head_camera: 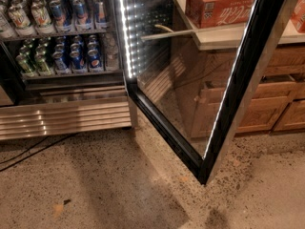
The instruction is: Close right fridge door
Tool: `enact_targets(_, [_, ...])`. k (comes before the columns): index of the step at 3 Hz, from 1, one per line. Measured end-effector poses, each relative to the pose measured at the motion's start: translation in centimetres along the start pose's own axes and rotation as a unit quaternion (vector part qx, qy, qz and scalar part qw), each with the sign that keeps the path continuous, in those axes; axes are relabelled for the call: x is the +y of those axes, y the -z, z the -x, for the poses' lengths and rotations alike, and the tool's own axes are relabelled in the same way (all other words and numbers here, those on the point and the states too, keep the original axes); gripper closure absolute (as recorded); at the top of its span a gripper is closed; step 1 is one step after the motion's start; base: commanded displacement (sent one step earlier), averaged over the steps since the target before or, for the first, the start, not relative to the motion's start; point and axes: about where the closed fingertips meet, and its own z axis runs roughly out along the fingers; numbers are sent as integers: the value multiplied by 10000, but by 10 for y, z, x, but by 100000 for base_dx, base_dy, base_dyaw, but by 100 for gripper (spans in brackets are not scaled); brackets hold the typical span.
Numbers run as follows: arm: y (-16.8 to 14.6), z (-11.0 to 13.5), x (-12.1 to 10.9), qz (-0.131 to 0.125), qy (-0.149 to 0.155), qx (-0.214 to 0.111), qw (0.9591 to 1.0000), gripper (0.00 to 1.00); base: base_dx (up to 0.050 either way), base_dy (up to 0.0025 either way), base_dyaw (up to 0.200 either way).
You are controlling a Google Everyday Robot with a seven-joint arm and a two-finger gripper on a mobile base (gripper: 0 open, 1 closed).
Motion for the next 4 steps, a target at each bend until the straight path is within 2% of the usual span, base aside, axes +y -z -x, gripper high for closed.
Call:
enact_targets(1, [-23,51,-18,71,241,-441,9987,100,0,0,0])
enact_targets(2, [-47,93,-20,228,494,-691,9961,100,0,0,0])
enact_targets(3, [-59,118,-20,321,656,-745,9945,100,0,0,0])
enact_targets(4, [-62,128,-20,349,729,-747,9939,100,0,0,0])
